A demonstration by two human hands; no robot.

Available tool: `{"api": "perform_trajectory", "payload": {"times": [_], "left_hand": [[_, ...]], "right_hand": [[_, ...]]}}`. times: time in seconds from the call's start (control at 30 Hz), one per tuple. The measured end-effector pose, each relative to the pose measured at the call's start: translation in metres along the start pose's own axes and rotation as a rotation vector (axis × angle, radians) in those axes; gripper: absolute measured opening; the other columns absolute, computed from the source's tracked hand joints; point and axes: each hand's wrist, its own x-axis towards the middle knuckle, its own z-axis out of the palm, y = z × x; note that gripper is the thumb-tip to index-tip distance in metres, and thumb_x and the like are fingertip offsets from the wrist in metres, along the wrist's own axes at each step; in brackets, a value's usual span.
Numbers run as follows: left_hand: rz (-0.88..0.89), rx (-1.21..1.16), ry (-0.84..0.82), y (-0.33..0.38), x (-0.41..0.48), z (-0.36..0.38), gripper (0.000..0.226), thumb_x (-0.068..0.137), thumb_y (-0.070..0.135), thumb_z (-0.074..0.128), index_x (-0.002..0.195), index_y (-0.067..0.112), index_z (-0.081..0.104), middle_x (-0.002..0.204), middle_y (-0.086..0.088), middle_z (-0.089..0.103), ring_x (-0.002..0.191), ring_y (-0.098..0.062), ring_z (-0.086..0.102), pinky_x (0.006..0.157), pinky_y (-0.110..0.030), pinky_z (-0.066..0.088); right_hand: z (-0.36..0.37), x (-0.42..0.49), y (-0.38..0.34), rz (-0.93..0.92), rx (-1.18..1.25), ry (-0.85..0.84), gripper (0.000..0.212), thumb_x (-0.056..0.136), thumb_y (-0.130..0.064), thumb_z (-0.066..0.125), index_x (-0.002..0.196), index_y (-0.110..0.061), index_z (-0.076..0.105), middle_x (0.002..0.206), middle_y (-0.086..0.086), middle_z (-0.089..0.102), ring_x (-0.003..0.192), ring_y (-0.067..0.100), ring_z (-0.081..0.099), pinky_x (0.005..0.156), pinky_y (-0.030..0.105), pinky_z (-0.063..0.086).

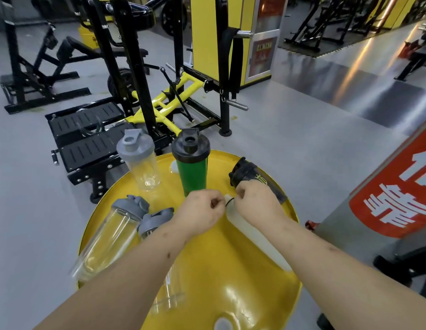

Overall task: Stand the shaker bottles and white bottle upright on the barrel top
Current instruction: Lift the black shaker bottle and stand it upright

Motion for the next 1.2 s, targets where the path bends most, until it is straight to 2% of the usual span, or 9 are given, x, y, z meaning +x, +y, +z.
{"api": "perform_trajectory", "payload": {"times": [0.1, 0.2, 0.3, 0.43, 0.57, 0.87, 1.07, 1.2], "left_hand": [[0.036, 0.018, 0.024, 0.003, 0.007, 0.001, 0.017, 0.099, 0.022, 0.062, 0.096, 0.017, 0.077, 0.081, 0.011, 0.063, 0.076, -0.009, 0.058, 0.061, -0.010, 0.041], [0.089, 0.022, 0.033, 0.005, 0.018, 0.003, 0.015, 0.098, 0.019, 0.064, 0.097, 0.015, 0.078, 0.089, 0.005, 0.067, 0.083, -0.014, 0.061, 0.072, -0.020, 0.047], [0.122, 0.023, 0.011, 0.007, 0.029, 0.009, 0.015, 0.096, 0.018, 0.064, 0.102, 0.014, 0.077, 0.099, -0.002, 0.069, 0.092, -0.020, 0.063, 0.083, -0.035, 0.052], [0.109, 0.044, -0.043, 0.007, 0.041, 0.015, 0.023, 0.098, 0.024, 0.061, 0.116, 0.018, 0.074, 0.110, 0.007, 0.063, 0.105, -0.016, 0.060, 0.094, -0.035, 0.050], [0.074, 0.045, -0.081, 0.003, 0.049, 0.020, 0.027, 0.098, 0.026, 0.060, 0.121, 0.019, 0.072, 0.115, 0.004, 0.064, 0.106, -0.018, 0.060, 0.095, -0.038, 0.051], [0.032, 0.061, -0.103, 0.001, 0.058, 0.029, 0.040, 0.099, 0.030, 0.059, 0.139, 0.022, 0.062, 0.125, 0.000, 0.064, 0.112, -0.018, 0.060, 0.099, -0.042, 0.052], [-0.012, 0.115, -0.120, -0.001, 0.063, 0.032, 0.042, 0.101, 0.033, 0.057, 0.142, 0.024, 0.058, 0.133, -0.001, 0.064, 0.119, -0.020, 0.059, 0.102, -0.041, 0.051], [-0.029, 0.108, -0.118, -0.002, 0.064, 0.036, 0.042, 0.101, 0.034, 0.057, 0.141, 0.024, 0.059, 0.134, -0.001, 0.066, 0.121, -0.021, 0.060, 0.103, -0.040, 0.052]], "right_hand": [[-0.003, 0.010, 0.009, 0.020, 0.016, 0.062, 0.024, 0.092, -0.017, 0.056, 0.112, -0.016, 0.070, 0.111, 0.005, 0.063, 0.103, 0.026, 0.062, 0.077, 0.036, 0.050], [-0.007, 0.021, 0.017, 0.062, -0.012, 0.148, 0.022, 0.085, -0.016, 0.057, 0.104, -0.013, 0.067, 0.105, 0.009, 0.061, 0.101, 0.032, 0.059, 0.080, 0.040, 0.050], [-0.009, 0.031, 0.025, 0.137, -0.041, 0.151, 0.037, 0.085, -0.026, 0.058, 0.119, -0.013, 0.064, 0.117, 0.012, 0.063, 0.111, 0.036, 0.059, 0.091, 0.043, 0.050], [-0.007, 0.039, 0.035, 0.242, -0.068, 0.036, 0.048, 0.090, -0.041, 0.054, 0.130, -0.015, 0.053, 0.126, 0.012, 0.060, 0.117, 0.037, 0.058, 0.096, 0.046, 0.049], [0.000, 0.043, 0.040, 0.277, -0.059, -0.032, 0.047, 0.092, -0.042, 0.052, 0.131, -0.014, 0.050, 0.124, 0.013, 0.062, 0.111, 0.038, 0.061, 0.094, 0.046, 0.052], [0.004, 0.052, 0.039, 0.302, 0.053, -0.063, 0.061, 0.088, -0.054, 0.054, 0.132, -0.012, 0.052, 0.129, 0.012, 0.054, 0.116, 0.035, 0.059, 0.090, 0.042, 0.050], [0.003, 0.057, 0.044, 0.303, 0.051, -0.109, 0.061, 0.082, -0.060, 0.061, 0.126, -0.019, 0.052, 0.116, 0.006, 0.065, 0.099, 0.029, 0.059, 0.080, 0.038, 0.049], [0.003, 0.057, 0.047, 0.290, 0.094, -0.102, 0.061, 0.083, -0.061, 0.066, 0.126, -0.022, 0.051, 0.110, 0.002, 0.061, 0.093, 0.025, 0.053, 0.076, 0.036, 0.046]]}}
